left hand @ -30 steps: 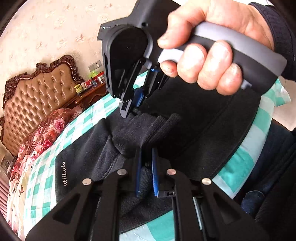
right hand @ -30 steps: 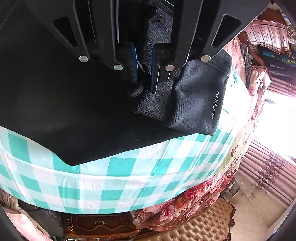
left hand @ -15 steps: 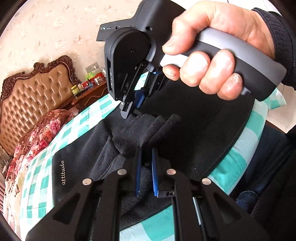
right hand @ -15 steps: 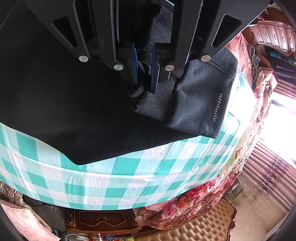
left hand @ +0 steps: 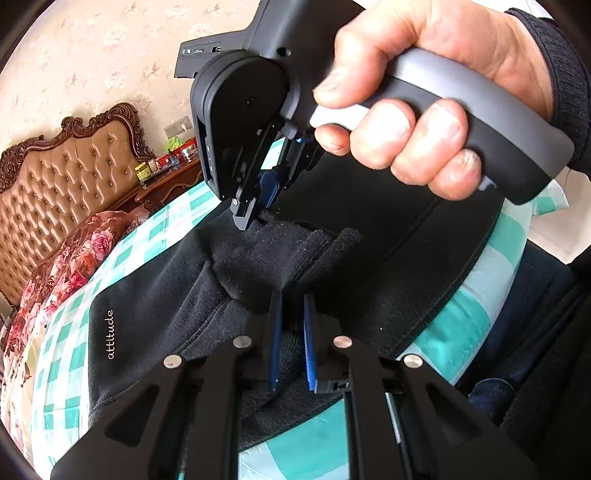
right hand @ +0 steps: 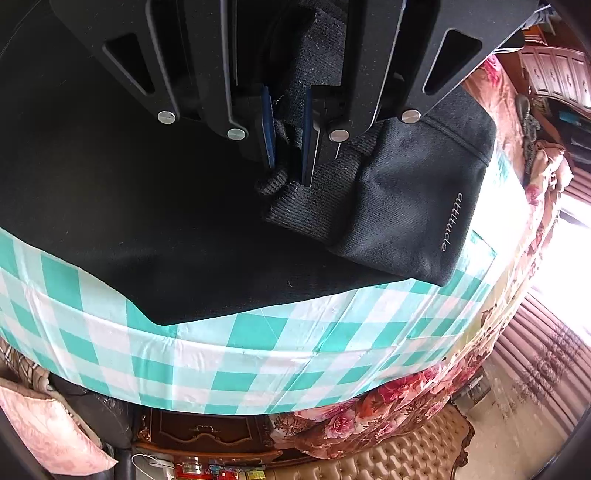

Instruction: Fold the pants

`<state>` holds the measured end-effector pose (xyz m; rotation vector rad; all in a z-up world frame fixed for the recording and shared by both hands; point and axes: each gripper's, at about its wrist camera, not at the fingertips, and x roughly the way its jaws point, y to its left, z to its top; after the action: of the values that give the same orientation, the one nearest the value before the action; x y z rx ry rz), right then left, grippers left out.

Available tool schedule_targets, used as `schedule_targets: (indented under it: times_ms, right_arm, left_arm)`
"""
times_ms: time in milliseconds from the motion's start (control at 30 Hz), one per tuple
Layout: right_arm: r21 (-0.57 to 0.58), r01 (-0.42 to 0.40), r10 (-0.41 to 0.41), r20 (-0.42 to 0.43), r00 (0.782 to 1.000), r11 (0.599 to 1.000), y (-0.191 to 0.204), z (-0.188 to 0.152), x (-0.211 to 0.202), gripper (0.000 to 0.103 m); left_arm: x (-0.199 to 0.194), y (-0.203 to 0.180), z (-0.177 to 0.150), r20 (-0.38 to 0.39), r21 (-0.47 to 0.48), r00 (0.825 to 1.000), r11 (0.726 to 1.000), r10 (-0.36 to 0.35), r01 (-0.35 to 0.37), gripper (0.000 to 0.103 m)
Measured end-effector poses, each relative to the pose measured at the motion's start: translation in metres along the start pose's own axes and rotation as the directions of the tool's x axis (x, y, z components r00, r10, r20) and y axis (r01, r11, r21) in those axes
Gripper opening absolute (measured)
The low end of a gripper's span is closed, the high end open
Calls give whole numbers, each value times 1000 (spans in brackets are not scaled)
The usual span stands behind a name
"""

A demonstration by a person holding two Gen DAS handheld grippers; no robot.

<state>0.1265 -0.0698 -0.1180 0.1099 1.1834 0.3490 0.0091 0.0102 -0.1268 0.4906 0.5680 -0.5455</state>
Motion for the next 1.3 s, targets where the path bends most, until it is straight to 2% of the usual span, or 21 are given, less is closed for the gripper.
schedule_targets:
  times_ms: [267, 433, 567, 633, 667, 700, 733, 800, 833, 867, 900, 933, 967, 1033, 1100, 1167, 1233, 1300]
  right_arm:
    - [-24, 44, -44, 3, 999, 999, 0, -4, 9, 17]
    - [-37, 65, -65, 5, 998, 997, -1, -7, 16, 17]
    - [-67, 102, -100, 19, 995, 993, 3, -10, 19, 18]
    - [-80, 116, -114, 27, 993, 990, 4, -11, 20, 18]
    - [-83, 120, -118, 30, 993, 989, 4, -11, 20, 18]
    - [-83, 128, -126, 34, 991, 988, 3, -11, 21, 19]
    - [-85, 144, -140, 42, 989, 986, 3, -12, 21, 20]
    - [-92, 169, -164, 55, 985, 981, 2, -12, 21, 21]
    - [-92, 176, -171, 61, 983, 980, 1, -13, 21, 22]
    - [-87, 171, -166, 61, 984, 981, -1, -13, 21, 22]
    - [-83, 169, -164, 60, 985, 982, -2, -13, 22, 22]
    - [-80, 168, -163, 59, 985, 983, -2, -13, 21, 23]
    - [-80, 172, -167, 59, 984, 982, -2, -13, 20, 23]
    - [-68, 186, -182, 57, 982, 980, -2, -12, 16, 23]
    - [-39, 242, -239, 70, 969, 970, -4, -6, 3, 23]
    - [-26, 301, -296, 114, 948, 953, -3, 1, -13, 23]
    - [-32, 320, -312, 153, 938, 947, 5, 15, -28, 23]
    - [-76, 305, -290, 168, 942, 949, 22, 27, -34, 23]
  left_arm:
    - [0, 5, 0, 1, -21, 1000, 1000, -17, 17, 11]
    - [-1, 11, 0, 4, -66, 999, 997, -50, 50, 13]
    - [-14, 24, 0, 32, -150, 993, 981, -116, 119, 17]
    - [-36, 50, -3, 87, -280, 988, 948, -129, 149, 33]
    - [-47, 66, -7, 110, -350, 988, 926, -110, 142, 50]
    - [-57, 84, -13, 124, -423, 989, 897, -79, 125, 56]
    - [-68, 109, -25, 127, -517, 991, 851, -34, 96, 56]
    - [-79, 151, -52, 114, -663, 993, 746, 17, 63, 60]
    - [-78, 173, -73, 86, -739, 996, 671, 20, 50, 60]
    - [-77, 188, -91, 63, -791, 998, 611, 21, 37, 60]
    - [-76, 198, -103, 58, -822, 998, 568, 13, 40, 64]
    - [-72, 208, -121, 57, -861, 998, 505, -14, 56, 65]
    - [-67, 213, -134, 51, -885, 998, 463, -29, 59, 66]
    - [-60, 217, -150, 56, -910, 997, 409, -57, 74, 66]
    - [-54, 217, -159, 94, -919, 989, 371, -115, 131, 66]
    - [-49, 213, -165, 114, -921, 983, 354, -147, 160, 66]
    - [-44, 209, -168, 134, -925, 977, 333, -168, 185, 66]
    - [-43, 206, -172, 161, -926, 971, 313, -176, 210, 64]
